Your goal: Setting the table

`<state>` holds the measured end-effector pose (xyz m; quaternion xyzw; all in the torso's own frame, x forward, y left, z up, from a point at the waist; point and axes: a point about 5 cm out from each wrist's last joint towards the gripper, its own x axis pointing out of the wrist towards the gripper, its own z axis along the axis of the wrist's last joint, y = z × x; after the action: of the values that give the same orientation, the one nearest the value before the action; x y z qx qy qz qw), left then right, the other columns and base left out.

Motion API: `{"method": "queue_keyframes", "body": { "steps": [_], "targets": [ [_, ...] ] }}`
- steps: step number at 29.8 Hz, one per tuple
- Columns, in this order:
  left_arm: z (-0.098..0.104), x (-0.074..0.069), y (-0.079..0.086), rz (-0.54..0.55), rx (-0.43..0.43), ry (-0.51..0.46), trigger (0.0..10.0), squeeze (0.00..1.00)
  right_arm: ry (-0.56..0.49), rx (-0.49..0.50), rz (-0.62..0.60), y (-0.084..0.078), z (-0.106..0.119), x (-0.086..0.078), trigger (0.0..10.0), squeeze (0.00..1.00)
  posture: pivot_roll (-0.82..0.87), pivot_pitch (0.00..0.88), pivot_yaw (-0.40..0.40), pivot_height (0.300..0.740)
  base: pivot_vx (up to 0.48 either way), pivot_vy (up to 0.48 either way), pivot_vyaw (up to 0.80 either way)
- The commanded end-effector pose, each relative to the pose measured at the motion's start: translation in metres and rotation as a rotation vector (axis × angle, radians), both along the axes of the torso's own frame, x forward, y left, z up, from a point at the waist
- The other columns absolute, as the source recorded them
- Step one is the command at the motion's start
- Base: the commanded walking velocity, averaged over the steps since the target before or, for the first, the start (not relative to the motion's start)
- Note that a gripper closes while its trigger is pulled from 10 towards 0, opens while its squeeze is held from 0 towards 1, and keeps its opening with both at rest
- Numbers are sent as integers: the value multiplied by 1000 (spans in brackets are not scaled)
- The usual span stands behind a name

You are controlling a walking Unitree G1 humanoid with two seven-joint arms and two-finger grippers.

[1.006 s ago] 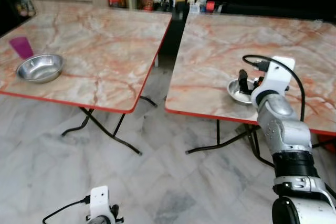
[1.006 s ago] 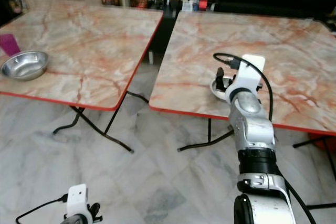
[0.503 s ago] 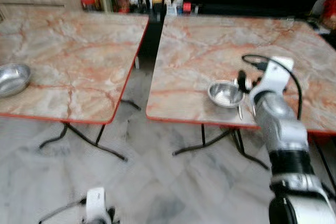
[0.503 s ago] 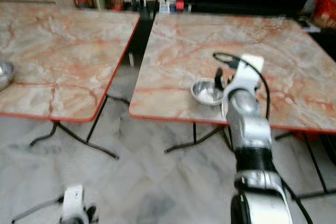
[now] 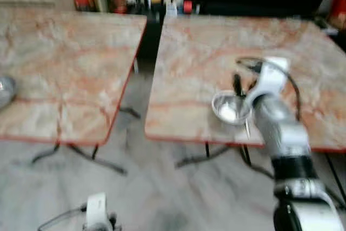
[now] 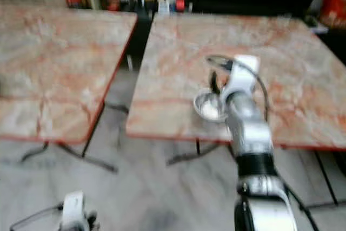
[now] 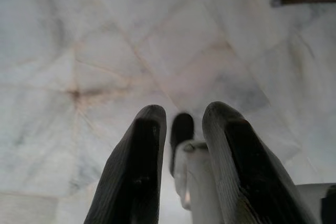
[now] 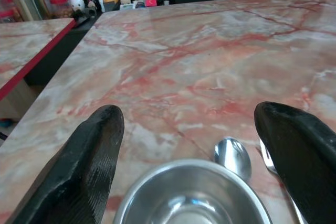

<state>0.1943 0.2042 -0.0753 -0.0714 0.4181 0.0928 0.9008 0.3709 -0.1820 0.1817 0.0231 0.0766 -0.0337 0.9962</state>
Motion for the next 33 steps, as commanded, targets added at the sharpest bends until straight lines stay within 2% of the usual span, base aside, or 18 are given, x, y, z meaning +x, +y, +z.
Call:
{"method": "queue_keyframes", "body": {
  "steps": [1, 27, 33],
  "targets": [
    [-3, -3, -7, 2, -20, 18, 10000, 0, -3, -7, -25, -10, 2, -2, 10000, 0, -86, 94, -14, 740, 319, 0, 0],
    [-2, -2, -3, -1, -13, 15, 10000, 0, 6, 1, -31, -8, -1, -2, 10000, 0, -74, 98, -4, 740, 318, 0, 0],
    [-2, -2, -3, 0, -11, 14, 10000, 0, 7, -9, -41, -12, 2, -7, 10000, 0, -85, 102, -4, 740, 0, 0, 0]
  ]
}}
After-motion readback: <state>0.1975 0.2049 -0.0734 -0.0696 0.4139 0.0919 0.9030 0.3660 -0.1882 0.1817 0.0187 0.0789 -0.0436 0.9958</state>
